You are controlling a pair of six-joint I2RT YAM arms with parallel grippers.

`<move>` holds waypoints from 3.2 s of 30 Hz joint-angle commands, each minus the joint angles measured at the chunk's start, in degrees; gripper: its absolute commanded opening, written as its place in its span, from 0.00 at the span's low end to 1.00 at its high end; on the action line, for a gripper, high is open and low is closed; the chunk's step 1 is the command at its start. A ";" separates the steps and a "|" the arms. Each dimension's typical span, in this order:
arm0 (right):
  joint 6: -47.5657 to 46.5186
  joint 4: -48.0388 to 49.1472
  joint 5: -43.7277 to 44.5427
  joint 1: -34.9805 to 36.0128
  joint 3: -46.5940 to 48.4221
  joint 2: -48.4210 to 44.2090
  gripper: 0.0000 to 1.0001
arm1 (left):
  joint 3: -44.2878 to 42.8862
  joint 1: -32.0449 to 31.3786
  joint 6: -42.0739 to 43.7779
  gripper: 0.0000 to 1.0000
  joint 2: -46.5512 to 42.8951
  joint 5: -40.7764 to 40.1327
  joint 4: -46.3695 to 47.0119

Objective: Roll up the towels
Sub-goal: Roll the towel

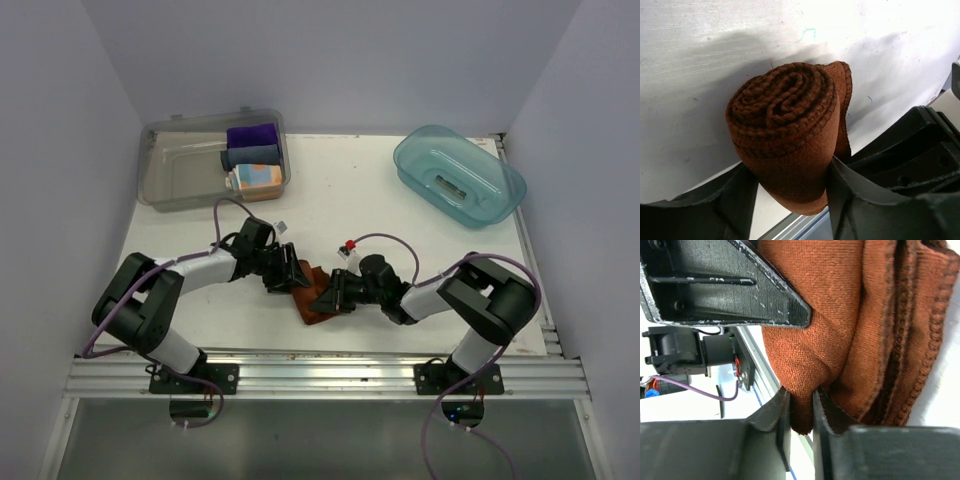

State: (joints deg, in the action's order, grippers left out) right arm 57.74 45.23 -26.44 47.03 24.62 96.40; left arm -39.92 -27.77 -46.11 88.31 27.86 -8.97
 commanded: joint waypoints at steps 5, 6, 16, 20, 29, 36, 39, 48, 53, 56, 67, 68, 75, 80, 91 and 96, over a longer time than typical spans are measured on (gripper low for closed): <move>-11.92 -29.45 11.53 2.09 7.17 -12.09 0.55 | 0.02 0.00 -1.44 0.49 -0.33 -0.17 1.95; -13.77 -34.37 14.89 2.89 8.85 -15.94 0.59 | -0.07 0.00 -1.62 0.49 -0.51 -0.43 1.24; -25.29 -72.98 52.40 20.46 32.84 -13.98 0.72 | 0.72 0.08 -3.64 0.46 -2.09 -2.10 -0.17; -26.88 -79.59 61.84 28.10 43.72 -2.04 0.72 | 0.37 0.00 -3.81 0.46 -2.01 -2.37 -0.61; -26.01 -85.39 69.41 31.81 52.37 12.31 0.69 | 0.19 0.00 -3.73 0.46 -2.18 -2.72 -1.48; -24.78 -82.16 69.42 31.55 49.04 13.12 0.31 | 0.11 0.08 -3.73 0.52 -3.23 -3.16 -2.89; -26.35 -76.36 65.74 30.41 45.70 10.48 0.19 | 0.02 0.08 -3.73 0.62 -4.37 -3.34 -3.68; -27.15 -54.50 47.90 25.32 31.29 -1.19 0.09 | -0.68 2.89 -2.50 0.89 -10.09 -3.07 -7.28; -21.53 -43.85 34.73 19.53 21.27 -7.09 0.09 | -1.12 3.77 -1.79 0.89 -11.41 -2.81 -7.64; -17.84 -35.51 27.70 15.91 16.43 -9.56 0.09 | -0.42 3.69 -2.06 0.89 -11.15 -1.58 -5.89; -5.53 -12.20 8.71 6.60 4.66 -8.08 0.09 | 1.60 2.28 -2.32 0.79 -4.91 4.22 1.67; -4.75 -10.62 7.73 6.15 4.04 -6.94 0.09 | 1.69 2.28 -2.58 0.77 -4.56 4.48 2.81; 0.89 1.78 0.60 2.28 -0.71 -2.80 0.10 | 0.90 1.93 -3.20 0.68 -2.27 4.93 4.58; -0.95 -8.85 2.60 1.93 1.30 -4.02 0.23 | 0.46 1.75 -3.64 0.58 -1.92 4.75 4.14; -15.90 -66.39 42.20 12.72 26.23 -16.25 0.75 | 0.46 1.75 -5.39 0.52 -1.56 1.77 1.42; -19.23 -78.08 58.41 23.01 39.15 -9.49 0.72 | -0.15 1.67 -5.40 0.52 -1.74 0.54 -0.17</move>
State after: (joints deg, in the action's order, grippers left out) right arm 42.63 -18.68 15.88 64.77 56.18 83.22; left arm -38.57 -25.80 -50.54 86.30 30.24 -8.27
